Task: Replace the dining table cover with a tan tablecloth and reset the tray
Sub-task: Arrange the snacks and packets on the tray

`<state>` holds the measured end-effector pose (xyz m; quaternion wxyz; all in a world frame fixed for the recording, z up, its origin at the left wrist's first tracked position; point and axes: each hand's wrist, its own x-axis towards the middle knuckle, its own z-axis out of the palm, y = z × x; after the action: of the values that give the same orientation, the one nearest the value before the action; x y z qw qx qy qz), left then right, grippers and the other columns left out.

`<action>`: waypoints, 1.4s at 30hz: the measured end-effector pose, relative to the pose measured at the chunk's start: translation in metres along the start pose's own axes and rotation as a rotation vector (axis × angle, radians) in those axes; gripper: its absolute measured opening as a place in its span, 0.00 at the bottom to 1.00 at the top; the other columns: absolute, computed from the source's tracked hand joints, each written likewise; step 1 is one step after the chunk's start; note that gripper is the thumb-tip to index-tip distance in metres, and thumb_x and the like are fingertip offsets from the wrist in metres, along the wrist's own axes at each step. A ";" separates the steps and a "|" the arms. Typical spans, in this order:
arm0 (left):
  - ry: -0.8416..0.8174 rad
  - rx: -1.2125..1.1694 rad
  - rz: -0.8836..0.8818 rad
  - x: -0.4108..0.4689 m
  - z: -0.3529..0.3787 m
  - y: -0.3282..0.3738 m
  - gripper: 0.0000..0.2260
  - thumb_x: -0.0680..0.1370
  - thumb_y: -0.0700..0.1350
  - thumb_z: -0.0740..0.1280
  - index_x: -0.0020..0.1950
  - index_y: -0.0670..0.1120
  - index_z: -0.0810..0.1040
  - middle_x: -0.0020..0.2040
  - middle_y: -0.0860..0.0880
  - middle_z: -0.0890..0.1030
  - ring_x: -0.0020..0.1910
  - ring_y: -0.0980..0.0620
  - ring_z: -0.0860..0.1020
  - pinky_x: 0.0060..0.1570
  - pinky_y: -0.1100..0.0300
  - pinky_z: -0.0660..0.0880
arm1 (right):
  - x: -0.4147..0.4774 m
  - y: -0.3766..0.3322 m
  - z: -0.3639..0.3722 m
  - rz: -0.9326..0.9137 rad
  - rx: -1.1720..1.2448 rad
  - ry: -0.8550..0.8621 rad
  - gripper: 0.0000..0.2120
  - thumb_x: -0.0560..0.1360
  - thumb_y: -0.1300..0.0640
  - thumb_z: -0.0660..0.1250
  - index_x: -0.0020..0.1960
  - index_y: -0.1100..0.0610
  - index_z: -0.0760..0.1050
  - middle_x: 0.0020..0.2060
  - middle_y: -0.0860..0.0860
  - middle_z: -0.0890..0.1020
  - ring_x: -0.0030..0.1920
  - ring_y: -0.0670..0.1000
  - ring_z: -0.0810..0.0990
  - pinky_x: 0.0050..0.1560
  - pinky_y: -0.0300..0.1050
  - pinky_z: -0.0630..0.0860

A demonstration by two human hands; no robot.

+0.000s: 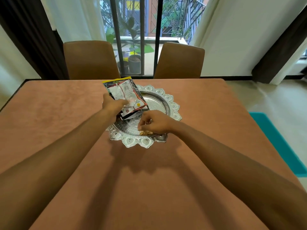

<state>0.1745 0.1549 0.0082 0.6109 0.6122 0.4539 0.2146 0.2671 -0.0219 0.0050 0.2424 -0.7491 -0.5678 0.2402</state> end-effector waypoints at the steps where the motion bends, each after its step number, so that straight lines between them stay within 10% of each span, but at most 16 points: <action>1: 0.028 0.034 0.017 -0.003 -0.003 0.002 0.33 0.72 0.37 0.76 0.70 0.46 0.62 0.55 0.49 0.75 0.52 0.48 0.76 0.42 0.58 0.73 | 0.000 0.000 0.000 0.008 0.017 0.018 0.06 0.76 0.53 0.73 0.50 0.55 0.86 0.42 0.40 0.79 0.43 0.43 0.78 0.47 0.46 0.76; 9: 0.089 0.788 0.686 -0.032 -0.019 -0.017 0.30 0.78 0.56 0.68 0.77 0.54 0.63 0.77 0.45 0.64 0.76 0.42 0.60 0.70 0.41 0.62 | -0.002 0.000 -0.003 0.014 -0.003 0.095 0.08 0.76 0.55 0.71 0.52 0.55 0.86 0.47 0.46 0.79 0.48 0.49 0.79 0.51 0.51 0.76; 16: -0.201 1.230 0.704 -0.025 -0.010 -0.039 0.32 0.80 0.59 0.61 0.81 0.57 0.52 0.82 0.47 0.53 0.80 0.40 0.46 0.77 0.42 0.51 | -0.006 -0.004 0.000 -0.037 -0.087 -0.031 0.09 0.78 0.54 0.70 0.52 0.57 0.86 0.44 0.55 0.79 0.44 0.55 0.79 0.48 0.56 0.76; 28: -0.257 1.209 0.720 -0.034 -0.018 -0.039 0.30 0.79 0.56 0.64 0.80 0.57 0.59 0.79 0.48 0.62 0.78 0.39 0.56 0.74 0.43 0.61 | -0.012 0.002 -0.001 -0.039 0.018 0.139 0.07 0.74 0.56 0.74 0.51 0.55 0.87 0.46 0.49 0.83 0.46 0.49 0.80 0.48 0.49 0.77; 35: -0.159 0.967 0.940 -0.043 -0.026 -0.028 0.15 0.77 0.48 0.70 0.64 0.51 0.80 0.55 0.51 0.85 0.51 0.46 0.81 0.45 0.52 0.77 | -0.014 0.000 0.000 -0.044 -0.136 0.099 0.17 0.72 0.43 0.67 0.53 0.51 0.86 0.49 0.46 0.81 0.48 0.48 0.79 0.47 0.51 0.77; 42: -0.200 0.766 0.888 -0.048 -0.045 -0.029 0.13 0.71 0.40 0.78 0.55 0.45 0.86 0.54 0.47 0.85 0.52 0.49 0.82 0.52 0.52 0.79 | -0.013 0.004 0.001 -0.050 -0.132 0.040 0.07 0.73 0.49 0.73 0.46 0.52 0.86 0.42 0.48 0.80 0.43 0.49 0.78 0.44 0.55 0.77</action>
<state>0.1055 0.1354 0.0018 0.2379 0.9375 0.1399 0.2119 0.2659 -0.0355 0.0031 0.2100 -0.7536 -0.5960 0.1809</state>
